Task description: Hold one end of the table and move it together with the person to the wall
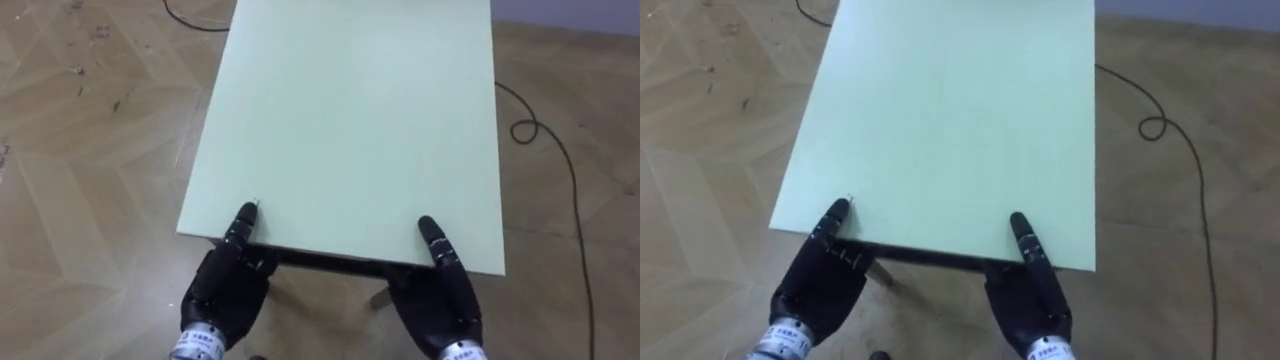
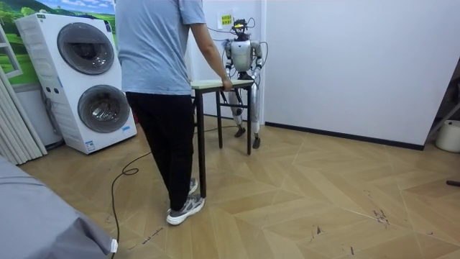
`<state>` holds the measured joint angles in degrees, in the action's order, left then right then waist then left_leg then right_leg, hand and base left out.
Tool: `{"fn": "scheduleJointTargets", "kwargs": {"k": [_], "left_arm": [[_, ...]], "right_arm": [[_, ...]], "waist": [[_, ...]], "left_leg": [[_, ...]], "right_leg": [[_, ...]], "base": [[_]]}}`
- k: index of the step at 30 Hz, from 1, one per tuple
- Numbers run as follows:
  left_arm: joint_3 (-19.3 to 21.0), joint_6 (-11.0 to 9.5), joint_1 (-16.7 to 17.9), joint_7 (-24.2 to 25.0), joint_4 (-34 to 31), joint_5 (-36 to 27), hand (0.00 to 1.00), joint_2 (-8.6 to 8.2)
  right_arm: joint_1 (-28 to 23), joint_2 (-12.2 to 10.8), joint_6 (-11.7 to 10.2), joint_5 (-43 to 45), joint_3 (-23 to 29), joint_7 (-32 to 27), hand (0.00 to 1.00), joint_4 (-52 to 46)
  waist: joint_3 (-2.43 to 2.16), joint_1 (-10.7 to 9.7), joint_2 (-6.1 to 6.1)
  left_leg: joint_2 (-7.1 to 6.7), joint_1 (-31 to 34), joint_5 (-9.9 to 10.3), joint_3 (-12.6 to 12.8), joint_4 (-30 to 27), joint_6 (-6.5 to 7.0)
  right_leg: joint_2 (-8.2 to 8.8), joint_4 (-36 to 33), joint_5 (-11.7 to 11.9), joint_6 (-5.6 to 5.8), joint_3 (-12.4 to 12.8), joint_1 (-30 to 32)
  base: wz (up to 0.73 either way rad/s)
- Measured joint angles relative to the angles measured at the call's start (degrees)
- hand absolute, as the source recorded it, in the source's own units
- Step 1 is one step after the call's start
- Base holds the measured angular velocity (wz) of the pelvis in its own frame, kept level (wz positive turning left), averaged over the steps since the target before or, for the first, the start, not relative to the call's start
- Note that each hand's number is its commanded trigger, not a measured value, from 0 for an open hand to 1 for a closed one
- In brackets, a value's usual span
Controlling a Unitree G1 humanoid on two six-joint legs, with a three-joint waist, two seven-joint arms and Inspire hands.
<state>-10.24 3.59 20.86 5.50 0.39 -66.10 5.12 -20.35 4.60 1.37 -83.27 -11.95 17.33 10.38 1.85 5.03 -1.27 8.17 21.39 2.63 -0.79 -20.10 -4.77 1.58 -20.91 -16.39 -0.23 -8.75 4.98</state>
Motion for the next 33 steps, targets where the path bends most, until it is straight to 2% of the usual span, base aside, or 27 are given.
{"fn": "scheduleJointTargets", "kwargs": {"k": [1, 2, 3, 4, 5, 6, 7, 9, 11, 12, 13, 16, 19, 20, 21, 22, 23, 24, 25, 26, 27, 28, 29, 30, 31, 32, 33], "left_arm": [[0.57, -0.35, 0.23, 0.24, -0.25, -0.06, 1.0, -0.17], [0.91, -0.37, -0.06, 0.4, 0.02, -0.09, 1.0, -0.85], [0.76, -0.26, -0.28, 0.25, 0.1, -0.07, 1.0, -1.61], [0.93, -0.19, 0.85, 0.22, 0.08, -0.35, 1.0, -1.8], [0.93, -0.17, 1.39, 0.22, 0.06, -0.74, 1.0, -1.81], [0.99, 0.23, 2.02, 0.22, 0.06, -1.38, 1.0, -1.83], [0.99, 0.55, 2.24, 0.22, -0.01, -1.74, 1.0, -1.84], [1.05, 0.64, 2.05, 0.22, -0.33, -1.76, 1.0, -1.77], [1.21, 0.63, 1.13, 0.21, -0.54, -1.67, 1.0, -1.56], [1.07, 0.63, 0.23, 0.1, -0.54, -1.6, 1.0, -1.42], [0.93, 0.63, -0.16, -0.35, -0.53, -1.26, 1.0, -1.53], [0.21, 0.26, -0.83, -1.01, -0.62, -1.44, 1.0, -1.55], [-0.03, -0.34, -1.55, -1.56, -0.61, -2.09, 1.0, -1.01], [-0.1, -0.37, -1.43, -1.62, -0.58, -2.38, 1.0, -0.92], [-0.27, -1.19, -0.4, -1.57, -0.49, -3.29, 1.0, -0.56], [-0.33, -2.17, 0.26, -0.87, -0.51, -4.7, 1.0, 0.43], [-0.31, -2.18, 0.4, -0.85, -0.47, -4.82, 1.0, 0.81], [-0.42, -2.13, 0.63, -0.89, 0.93, -4.55, 1.0, -0.23], [-0.35, -2.02, 0.86, -0.89, 1.65, -4.55, 1.0, -0.56], [-0.39, -1.87, 0.91, -0.89, 1.91, -4.55, 1.0, -0.54], [-0.66, -1.69, 0.73, -0.96, 2.09, -4.44, 1.0, -0.55], [-0.92, -1.71, -0.21, -1.25, 2.23, -4.31, 1.0, -0.49], [-0.91, -1.84, -0.59, -1.26, 2.38, -4.33, 1.0, -0.26], [-0.87, -2.27, -0.53, -1.26, 2.44, -4.64, 1.0, 0.01], [-1.06, -2.13, -0.41, -1.26, 2.93, -4.57, 1.0, -0.07], [-1.39, -1.94, -0.51, -1.26, 3.29, -4.43, 1.0, -0.14], [-1.84, -1.52, -0.58, -1.26, 3.72, -3.39, 1.0, -0.26]], "right_arm": [[0.46, 0.24, -0.15, 0.37, -0.56, -0.38, 1.0, -0.79], [0.85, 0.64, -0.54, 0.69, -0.58, -0.56, 1.0, -1.12], [1.12, 1.08, -1.61, 0.75, -0.62, -0.84, 1.0, -1.48], [1.12, 1.49, -1.65, 0.72, -1.24, -1.65, 1.0, -1.41], [1.06, 1.76, -1.65, 0.71, -1.53, -1.95, 1.0, -1.41], [0.91, 2.23, -1.65, 0.7, -1.85, -2.27, 1.0, -1.47], [0.91, 2.63, -1.62, 0.75, -1.91, -2.38, 1.0, -1.7], [0.92, 2.47, -1.48, 0.87, -1.62, -2.38, 1.0, -2.08], [0.96, 2.08, -1.09, 0.76, -1.09, -2.38, 1.0, -2.54], [1.12, 1.81, -0.93, 0.56, -0.69, -2.39, 1.0, -2.8], [1.14, 1.76, -0.85, 0.44, -0.46, -2.62, 1.0, -2.98], [0.93, 2.82, -0.41, -0.29, -0.29, -2.86, 1.0, -4.01], [1.51, 2.78, -0.05, -1.1, -0.33, -3.2, 1.0, -4.07], [1.44, 2.79, 0.0, -1.11, -0.38, -3.38, 1.0, -4.08], [1.41, 2.55, 0.82, -0.04, -0.43, -3.55, 1.0, -3.95], [1.42, 1.34, 1.6, 1.1, -0.44, -3.64, 1.0, -3.97], [1.07, 0.92, 1.67, 1.79, -0.4, -3.53, 1.0, -4.0], [0.48, 0.74, 1.62, 2.93, -0.02, -3.42, 1.0, -3.82], [0.98, 0.91, 1.61, 4.08, 0.4, -3.41, 1.0, -2.81], [1.01, 0.92, 1.8, 4.31, 0.71, -3.41, 1.0, -2.64], [0.84, 0.82, 2.36, 4.02, 1.35, -3.42, 1.0, -2.5], [0.73, 0.33, 2.72, 3.16, 1.96, -3.46, 1.0, -2.39], [0.76, -0.14, 3.02, 3.04, 2.11, -3.6, 1.0, -2.22], [0.87, -0.33, 3.85, 3.02, 2.14, -4.09, 1.0, -2.23], [0.5, -0.18, 4.25, 3.02, 2.39, -4.36, 1.0, -2.23], [0.01, -0.12, 4.3, 2.95, 2.7, -4.37, 1.0, -2.22], [-1.24, -0.1, 4.38, 3.1, 3.25, -4.3, 1.0, -2.26]], "waist": [[-0.63, 1.54, -0.33], [-0.59, 1.37, 0.77], [-0.37, 0.08, 1.7], [-0.35, 0.46, 1.82], [-0.26, 0.55, 2.06], [-0.2, 0.54, 3.01], [-0.14, 0.51, 4.32], [-0.21, -1.24, 5.53], [-0.26, -2.08, 5.66], [-0.21, -2.29, 5.73], [-0.2, -3.21, 5.73], [-0.21, -4.61, 5.98], [-0.19, -3.81, 5.97], [-0.09, -3.99, 5.92], [-0.11, -4.03, 6.62], [-0.35, -3.73, 5.61], [-0.38, -3.81, 4.67], [-0.49, -4.34, 4.6], [-0.44, -4.55, 4.57], [-0.46, -4.85, 4.55], [-0.47, -5.5, 4.22], [-0.45, -6.4, 3.46], [-0.55, -6.25, 2.59], [-0.88, -6.26, 1.93], [-0.8, -6.27, 2.08], [-0.53, -6.25, 2.57], [-0.59, -6.28, 2.53]], "left_leg": [[0.57, -0.34, -2.05, -2.86, 3.65, -1.26], [0.6, -0.03, -2.59, -3.03, 4.82, -1.47], [0.83, 0.71, 0.54, 0.35, 0.07, -0.22], [1.26, -0.36, 5.91, 3.34, -8.84, 0.84], [1.23, -1.13, 7.88, 4.03, -13.1, 0.83], [1.1, -2.39, 10.8, 4.13, -21.94, 0.37], [1.1, -4.1, 11.75, 3.6, -28.49, -0.28], [0.99, -7.4, 12.0, 2.63, -32.79, -0.13], [1.6, -13.47, 12.35, 2.19, -28.94, -0.1], [1.72, -17.19, 15.97, 2.15, -21.8, -1.13], [0.43, -19.28, 17.83, 2.44, -15.52, -0.13], [-2.4, -22.76, 17.99, 3.68, -3.91, 0.0], [-4.4, -23.27, 18.11, 3.14, 0.23, 0.51], [-5.06, -24.19, 17.84, 1.93, 1.45, 1.47], [-4.72, -25.08, 18.49, -0.14, 2.86, 3.03], [-5.39, -23.95, 18.78, -0.44, 2.34, 3.44], [-6.45, -23.83, 18.96, -0.23, 2.38, 3.67], [-7.54, -23.97, 19.94, 1.83, 2.3, 4.88], [-7.68, -22.88, 20.61, 2.88, 0.89, 4.41], [-7.81, -22.42, 20.91, 2.94, 0.21, 3.98], [-8.0, -21.92, 21.19, 3.67, 0.29, 4.42], [-8.1, -20.87, 21.38, 4.74, 0.33, 6.12], [-8.18, -20.31, 20.68, 5.98, -0.1, 7.31], [-8.01, -18.74, 20.11, 8.22, -1.25, 8.06], [-7.48, -18.66, 19.71, 11.86, -1.56, 8.72], [-7.03, -18.87, 19.53, 14.14, -1.49, 8.95], [-6.77, -19.23, 18.82, 17.1, -0.8, 9.22]], "right_leg": [[-2.53, 6.16, 2.43, -2.54, 4.19, 3.38], [-2.88, 5.63, 4.68, -2.87, 3.75, 4.56], [-2.24, 3.75, 4.51, -3.58, -0.65, 5.49], [-1.89, 2.57, 4.62, -3.79, -3.14, 4.95], [-1.92, 2.6, 4.82, -4.12, -4.09, 4.45], [-2.55, 3.06, 5.09, -4.59, -6.07, 3.64], [-3.58, 3.13, 5.24, -5.15, -7.06, 3.6], [-4.29, 2.63, 5.19, -5.73, -9.29, 4.73], [-4.23, 0.31, 5.18, -5.74, -10.47, 7.08], [-3.55, -1.96, 5.19, -5.71, -10.8, 9.0], [-2.3, -4.37, 5.49, -5.34, -9.81, 10.92], [-0.27, -5.66, 8.45, -4.08, -5.34, 14.02], [1.47, -8.14, 11.01, -3.9, -3.89, 17.66], [1.57, -11.51, 11.39, -4.05, -4.11, 19.65], [-1.27, -9.99, 10.7, -2.95, -2.83, 22.7], [-3.19, -0.95, 15.52, -4.01, -1.75, 22.72], [-2.96, 1.22, 21.27, -4.67, -2.03, 22.71], [-1.62, 1.42, 21.03, -5.74, -3.02, 21.94], [-1.06, 1.33, 21.44, -5.4, -2.15, 22.08], [-0.79, 1.33, 21.85, -5.04, -1.56, 22.09], [-0.54, 1.68, 23.15, -3.37, 1.7, 22.18], [-0.54, 3.31, 25.75, -1.08, 4.91, 22.25], [-0.71, 4.55, 27.51, -0.39, 5.59, 22.19], [-0.69, 7.85, 31.09, 0.21, 5.37, 21.26], [0.1, 7.32, 30.81, 0.42, 3.73, 20.26], [0.66, 4.67, 28.01, 0.3, 2.44, 20.1], [2.52, -3.49, 19.99, 0.49, 0.67, 20.03]], "base": [[-0.45], [0.0], [0.13], [0.0], [-0.39], [-0.23], [-0.1], [0.34], [0.4], [0.32], [0.45], [0.32], [-0.15], [-0.26], [-0.31], [-0.19], [0.14], [0.21], [0.19], [0.27], [0.57], [0.5], [0.3], [0.13], [0.2], [0.4], [0.47]]}}
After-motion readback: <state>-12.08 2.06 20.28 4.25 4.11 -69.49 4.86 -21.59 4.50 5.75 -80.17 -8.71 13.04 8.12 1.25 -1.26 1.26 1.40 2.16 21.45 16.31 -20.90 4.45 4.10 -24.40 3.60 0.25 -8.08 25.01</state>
